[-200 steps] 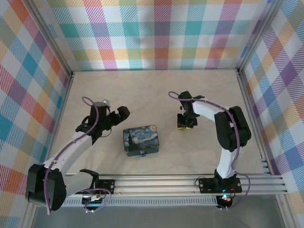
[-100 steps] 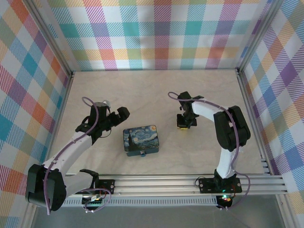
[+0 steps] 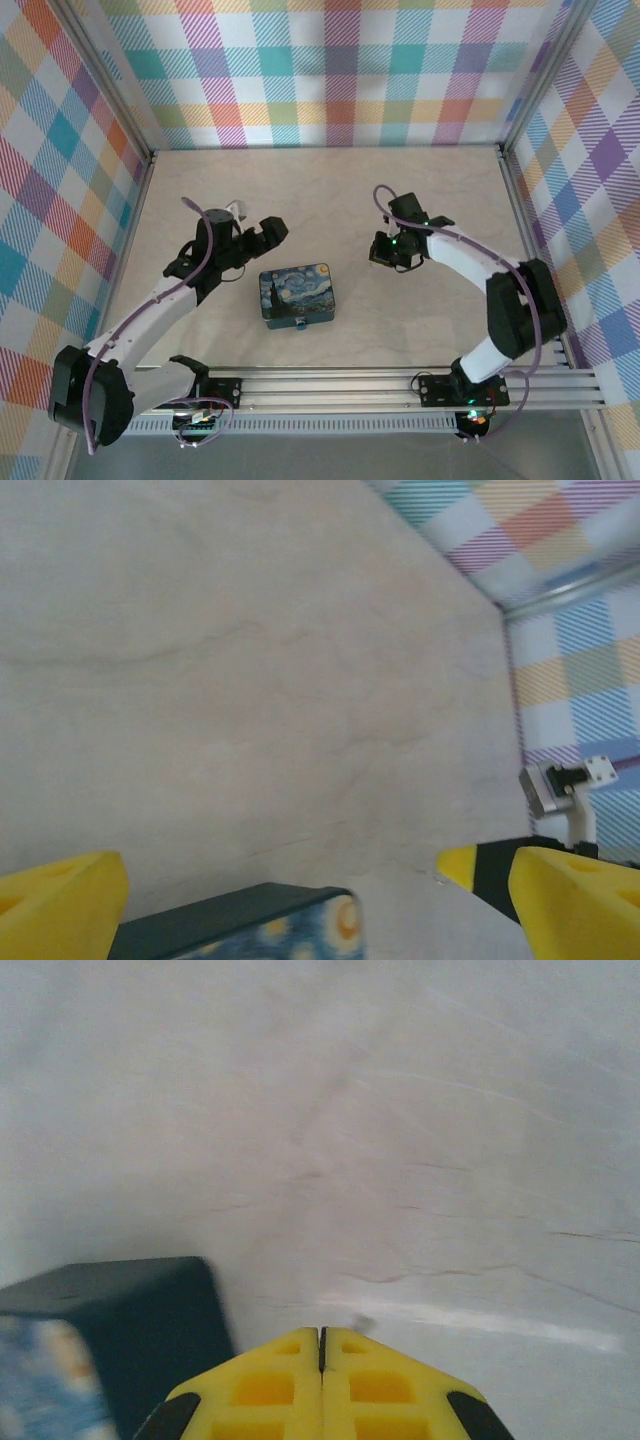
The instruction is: Unlock a padlock with a key
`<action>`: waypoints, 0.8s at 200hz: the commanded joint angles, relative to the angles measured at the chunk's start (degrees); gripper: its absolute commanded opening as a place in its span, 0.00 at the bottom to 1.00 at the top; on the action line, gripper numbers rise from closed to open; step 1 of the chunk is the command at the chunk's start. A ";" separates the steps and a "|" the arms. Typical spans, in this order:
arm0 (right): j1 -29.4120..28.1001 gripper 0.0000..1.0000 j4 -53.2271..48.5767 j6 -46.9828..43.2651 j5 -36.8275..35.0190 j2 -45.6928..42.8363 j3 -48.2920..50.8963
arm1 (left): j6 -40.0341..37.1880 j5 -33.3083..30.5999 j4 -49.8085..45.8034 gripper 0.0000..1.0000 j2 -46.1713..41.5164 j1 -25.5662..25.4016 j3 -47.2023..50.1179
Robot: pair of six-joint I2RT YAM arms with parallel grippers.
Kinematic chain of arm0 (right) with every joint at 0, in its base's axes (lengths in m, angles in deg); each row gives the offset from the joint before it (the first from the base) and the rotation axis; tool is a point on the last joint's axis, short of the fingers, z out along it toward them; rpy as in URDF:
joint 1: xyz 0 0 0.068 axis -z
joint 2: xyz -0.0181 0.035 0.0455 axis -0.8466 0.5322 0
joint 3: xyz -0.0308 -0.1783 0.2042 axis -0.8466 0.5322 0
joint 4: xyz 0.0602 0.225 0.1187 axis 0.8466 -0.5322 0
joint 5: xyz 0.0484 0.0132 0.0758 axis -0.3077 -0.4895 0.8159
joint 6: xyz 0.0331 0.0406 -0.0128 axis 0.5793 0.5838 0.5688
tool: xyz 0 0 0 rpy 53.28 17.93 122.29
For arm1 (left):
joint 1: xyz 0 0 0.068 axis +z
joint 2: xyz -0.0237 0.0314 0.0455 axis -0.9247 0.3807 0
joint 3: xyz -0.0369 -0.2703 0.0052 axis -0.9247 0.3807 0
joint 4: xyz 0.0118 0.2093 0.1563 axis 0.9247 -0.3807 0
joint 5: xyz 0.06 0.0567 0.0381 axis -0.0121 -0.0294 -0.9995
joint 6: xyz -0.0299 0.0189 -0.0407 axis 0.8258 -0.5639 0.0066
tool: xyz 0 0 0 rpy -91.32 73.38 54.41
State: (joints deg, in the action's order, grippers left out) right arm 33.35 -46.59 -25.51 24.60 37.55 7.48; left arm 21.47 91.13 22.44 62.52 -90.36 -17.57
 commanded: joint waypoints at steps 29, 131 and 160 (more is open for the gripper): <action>-0.47 0.00 12.43 12.85 9.60 -7.98 1.61 | 5.41 2.21 8.54 0.96 1.70 -5.21 -4.66; -0.47 0.00 27.68 29.57 11.44 -16.18 2.72 | 35.43 7.52 39.50 0.94 13.25 -7.99 -4.99; -0.47 0.00 24.12 23.39 11.51 -15.18 -1.19 | 42.95 8.67 35.09 0.94 15.60 -9.31 -7.37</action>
State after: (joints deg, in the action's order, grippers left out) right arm 33.25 -23.22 1.13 34.89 21.96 10.30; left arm 54.78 97.60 55.60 77.08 -98.32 -22.29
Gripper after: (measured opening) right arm 0.053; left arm 0.941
